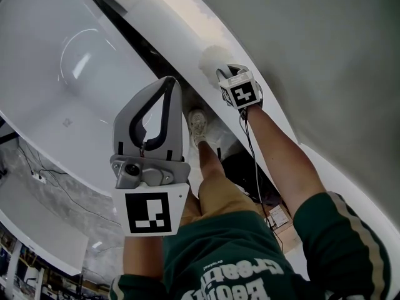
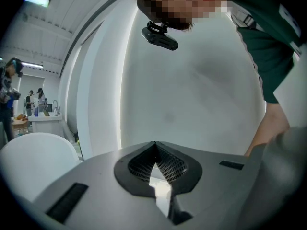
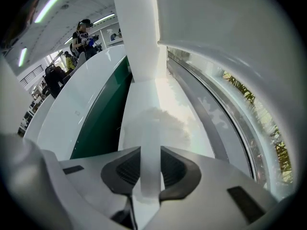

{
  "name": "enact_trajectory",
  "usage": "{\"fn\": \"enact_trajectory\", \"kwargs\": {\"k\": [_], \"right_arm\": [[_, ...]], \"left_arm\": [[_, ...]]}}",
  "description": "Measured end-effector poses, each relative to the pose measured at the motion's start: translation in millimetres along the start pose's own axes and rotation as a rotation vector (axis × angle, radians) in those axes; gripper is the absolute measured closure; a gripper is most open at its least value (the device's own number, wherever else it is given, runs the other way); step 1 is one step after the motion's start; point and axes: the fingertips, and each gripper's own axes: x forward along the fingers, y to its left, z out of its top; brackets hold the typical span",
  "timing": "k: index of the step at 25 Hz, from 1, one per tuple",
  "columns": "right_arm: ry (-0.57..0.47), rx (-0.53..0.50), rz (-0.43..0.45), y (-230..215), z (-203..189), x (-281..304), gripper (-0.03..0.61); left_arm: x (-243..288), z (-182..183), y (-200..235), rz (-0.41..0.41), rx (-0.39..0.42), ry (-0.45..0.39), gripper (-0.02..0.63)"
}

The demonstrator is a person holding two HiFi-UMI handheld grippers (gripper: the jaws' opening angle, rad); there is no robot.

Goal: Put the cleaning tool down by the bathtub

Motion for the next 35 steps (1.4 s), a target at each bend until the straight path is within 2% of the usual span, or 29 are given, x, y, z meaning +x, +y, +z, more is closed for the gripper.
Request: {"fn": "enact_trajectory", "kwargs": {"k": [4,13,19,35], "right_arm": [[0.036,-0.035,-0.009,-1.1,-2.1,12.0,0.486],[0.089,0.025,0.008,4.4,-11.4,34.1,0.486],[0.105,0.042,-0.016,3.6,-10.2,42.5,0.486],[0.024,0.036,-0.005,4.4,-7.4,46.6,0.486]], "left_arm": [[-1.8,-3.7,4.1,0.006,-0.004,0.009,0.609],[-12.5,-14.5,12.1,0.018,0.000,0.029,0.609],[-19.3,-20.2,15.1,0.029,-0.002,0.037,0.609],[-28.0,-19.6,14.7,0.052,-0.014,0.025,0.609]]}}
